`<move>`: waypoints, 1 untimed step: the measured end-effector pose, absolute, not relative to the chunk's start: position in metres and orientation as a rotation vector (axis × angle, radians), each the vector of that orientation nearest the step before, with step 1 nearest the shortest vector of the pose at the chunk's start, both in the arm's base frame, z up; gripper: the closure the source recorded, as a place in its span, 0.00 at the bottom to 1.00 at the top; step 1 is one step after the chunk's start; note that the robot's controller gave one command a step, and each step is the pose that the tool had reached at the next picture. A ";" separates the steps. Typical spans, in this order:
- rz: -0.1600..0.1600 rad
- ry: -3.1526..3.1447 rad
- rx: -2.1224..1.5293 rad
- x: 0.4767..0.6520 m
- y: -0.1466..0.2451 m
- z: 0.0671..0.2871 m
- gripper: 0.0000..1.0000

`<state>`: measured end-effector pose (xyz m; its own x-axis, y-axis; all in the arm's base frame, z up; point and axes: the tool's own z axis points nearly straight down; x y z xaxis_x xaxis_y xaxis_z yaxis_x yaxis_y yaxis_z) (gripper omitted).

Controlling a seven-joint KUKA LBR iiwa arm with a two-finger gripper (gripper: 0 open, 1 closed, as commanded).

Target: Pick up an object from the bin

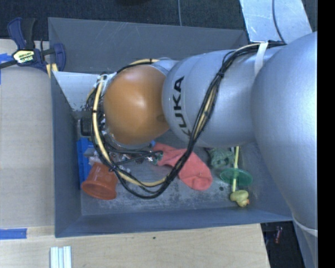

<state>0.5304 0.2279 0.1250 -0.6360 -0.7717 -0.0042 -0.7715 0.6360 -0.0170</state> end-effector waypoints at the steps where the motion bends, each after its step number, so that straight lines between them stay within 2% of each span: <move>1: -0.027 2.695 -1.572 0.536 0.230 0.142 1.00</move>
Offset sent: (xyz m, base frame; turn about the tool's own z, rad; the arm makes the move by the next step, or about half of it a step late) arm 0.0344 0.0151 -0.0409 -0.4183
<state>0.5357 0.2302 0.1423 -0.4923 -0.8704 -0.0101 -0.8700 0.4923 -0.0262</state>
